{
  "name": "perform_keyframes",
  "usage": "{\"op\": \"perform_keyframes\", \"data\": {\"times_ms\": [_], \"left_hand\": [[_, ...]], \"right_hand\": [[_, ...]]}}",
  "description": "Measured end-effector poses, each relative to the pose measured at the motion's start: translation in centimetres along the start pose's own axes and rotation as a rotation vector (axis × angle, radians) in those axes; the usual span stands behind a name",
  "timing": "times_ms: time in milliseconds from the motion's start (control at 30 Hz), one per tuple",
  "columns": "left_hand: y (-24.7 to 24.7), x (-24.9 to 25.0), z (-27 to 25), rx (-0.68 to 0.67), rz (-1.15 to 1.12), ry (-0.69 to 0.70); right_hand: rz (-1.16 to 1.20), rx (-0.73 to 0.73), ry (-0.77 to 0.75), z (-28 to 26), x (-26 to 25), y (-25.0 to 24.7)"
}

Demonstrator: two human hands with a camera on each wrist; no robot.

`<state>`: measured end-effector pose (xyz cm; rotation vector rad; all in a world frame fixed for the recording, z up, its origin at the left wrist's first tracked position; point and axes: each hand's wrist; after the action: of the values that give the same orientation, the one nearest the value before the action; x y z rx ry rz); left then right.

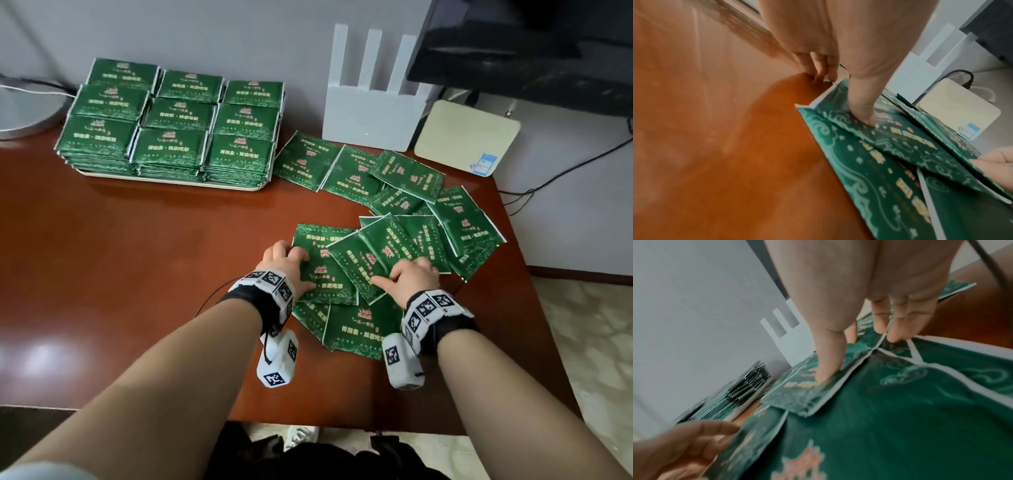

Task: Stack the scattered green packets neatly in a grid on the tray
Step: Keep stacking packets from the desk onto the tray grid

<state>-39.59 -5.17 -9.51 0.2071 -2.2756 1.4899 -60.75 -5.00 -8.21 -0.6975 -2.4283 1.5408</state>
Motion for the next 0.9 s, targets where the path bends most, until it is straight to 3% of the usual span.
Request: {"op": "perform_keyframes", "data": {"times_ms": [167,367,633,900], "left_hand": [[-0.5,-0.2,0.6,-0.038,0.012,-0.077],[-0.6,-0.1,1.1,-0.062,-0.03,-0.148],[0.2,0.8,2.0,-0.01,0.048,-0.276],[-0.6,-0.3,1.8,-0.113,-0.054,-0.314]], "right_hand": [[0.312,-0.088,0.223,0.4,-0.8,-0.3],[0.438,-0.106,0.328,0.2,-0.8,-0.2],[0.636,-0.075,0.201,-0.4,2.3,0.6],[0.748,-0.141,0.151,-0.5,4.1,0.8]]}}
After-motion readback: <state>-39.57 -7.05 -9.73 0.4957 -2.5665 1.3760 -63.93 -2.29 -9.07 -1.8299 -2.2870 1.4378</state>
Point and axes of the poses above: each hand's wrist, its own z-axis towards the middle knuckle, its own y-axis out of the palm, x = y × z, and after that the axes turned 13 degrees about y, right-handed
